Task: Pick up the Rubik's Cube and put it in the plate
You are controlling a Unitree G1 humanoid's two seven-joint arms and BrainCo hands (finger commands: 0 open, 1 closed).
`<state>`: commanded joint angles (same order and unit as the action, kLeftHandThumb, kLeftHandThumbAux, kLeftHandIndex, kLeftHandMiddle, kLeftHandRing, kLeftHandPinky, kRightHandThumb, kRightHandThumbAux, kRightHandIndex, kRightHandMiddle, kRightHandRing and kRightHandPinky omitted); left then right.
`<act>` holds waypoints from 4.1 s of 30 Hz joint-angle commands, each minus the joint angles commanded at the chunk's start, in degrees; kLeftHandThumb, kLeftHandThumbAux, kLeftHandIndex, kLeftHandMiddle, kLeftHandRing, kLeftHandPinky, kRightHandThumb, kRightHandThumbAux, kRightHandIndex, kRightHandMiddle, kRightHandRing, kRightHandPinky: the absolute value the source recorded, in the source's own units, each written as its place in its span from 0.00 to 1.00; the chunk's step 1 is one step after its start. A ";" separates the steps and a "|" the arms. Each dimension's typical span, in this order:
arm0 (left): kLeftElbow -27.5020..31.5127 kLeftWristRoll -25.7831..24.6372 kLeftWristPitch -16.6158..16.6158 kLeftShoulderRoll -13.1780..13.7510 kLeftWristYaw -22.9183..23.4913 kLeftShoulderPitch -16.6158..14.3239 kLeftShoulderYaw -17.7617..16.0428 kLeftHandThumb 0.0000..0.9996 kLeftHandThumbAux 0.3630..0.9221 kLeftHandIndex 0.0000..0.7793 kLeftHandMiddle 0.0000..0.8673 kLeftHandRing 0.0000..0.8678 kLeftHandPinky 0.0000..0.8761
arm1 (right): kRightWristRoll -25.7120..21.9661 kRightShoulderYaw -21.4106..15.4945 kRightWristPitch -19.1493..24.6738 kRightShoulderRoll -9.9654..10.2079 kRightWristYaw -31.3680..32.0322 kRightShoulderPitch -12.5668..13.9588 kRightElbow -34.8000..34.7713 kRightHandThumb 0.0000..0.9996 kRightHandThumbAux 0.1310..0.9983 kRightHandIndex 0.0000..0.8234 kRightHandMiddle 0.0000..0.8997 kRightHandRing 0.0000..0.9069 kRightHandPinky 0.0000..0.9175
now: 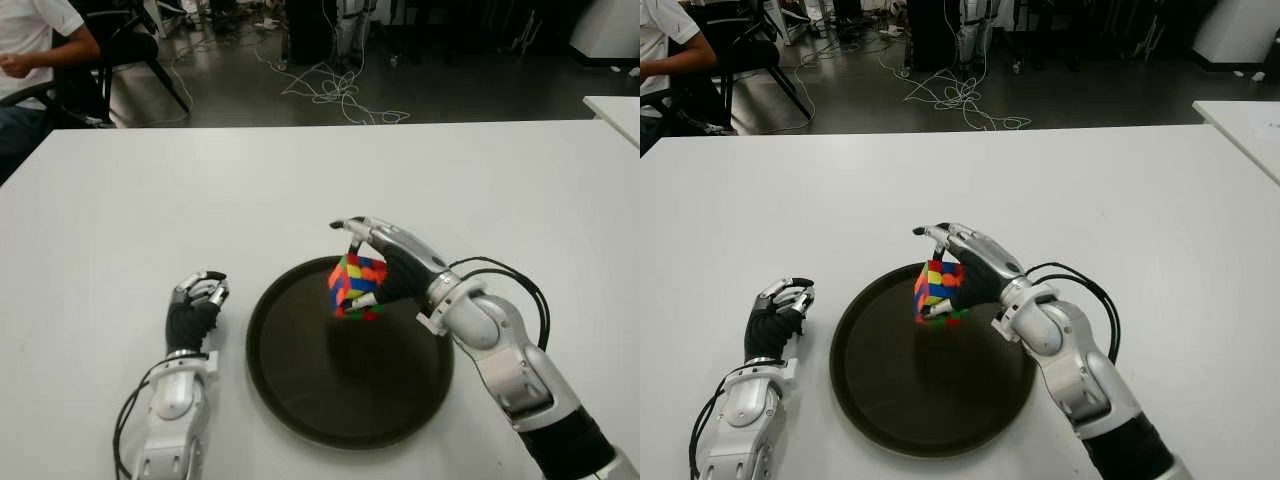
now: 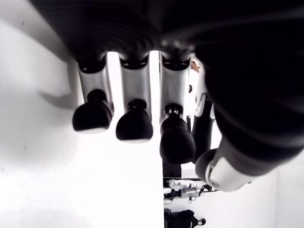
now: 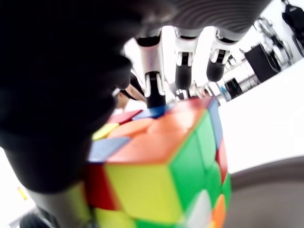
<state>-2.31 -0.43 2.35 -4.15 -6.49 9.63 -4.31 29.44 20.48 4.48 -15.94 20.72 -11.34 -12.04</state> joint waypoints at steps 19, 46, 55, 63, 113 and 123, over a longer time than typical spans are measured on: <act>-0.12 0.21 0.36 0.08 -0.33 -0.32 0.00 0.71 0.61 0.57 0.94 0.95 0.93 | -3.40 -0.44 -1.54 0.21 0.28 0.66 0.37 0.00 0.55 0.00 0.00 0.00 0.00; 0.34 0.72 0.31 -0.38 -1.05 0.09 0.02 0.71 0.61 0.57 0.94 0.95 0.93 | -2.22 -0.35 -3.19 -0.98 0.57 0.50 0.97 0.00 0.62 0.00 0.00 0.00 0.00; -0.23 0.89 -0.42 -0.14 -0.82 -0.06 0.26 0.71 0.61 0.57 0.94 0.95 0.93 | -3.33 -3.74 -3.46 -2.12 -0.56 -0.72 2.30 0.00 0.60 0.00 0.00 0.00 0.00; 0.36 0.72 0.20 0.24 -0.45 0.06 0.30 0.71 0.61 0.57 0.94 0.94 0.92 | -9.65 -13.77 -4.82 -5.36 -1.55 -2.96 4.29 0.00 0.64 0.00 0.00 0.00 0.00; -2.14 0.26 -1.50 0.54 0.49 -0.94 -1.10 0.71 0.61 0.57 0.94 0.96 0.94 | -3.22 -20.37 -2.72 -2.65 -23.73 7.16 9.25 0.00 0.57 0.00 0.00 0.00 0.00; -1.95 0.93 -0.80 0.86 0.45 -1.14 -1.06 0.71 0.61 0.57 0.95 0.95 0.93 | -3.98 -19.19 -4.24 -1.32 -24.46 12.23 8.86 0.00 0.56 0.00 0.00 0.00 0.00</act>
<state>-4.26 0.50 1.55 -3.29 -6.05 8.49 -5.37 25.47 1.29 0.23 -17.26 -3.74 0.90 -3.18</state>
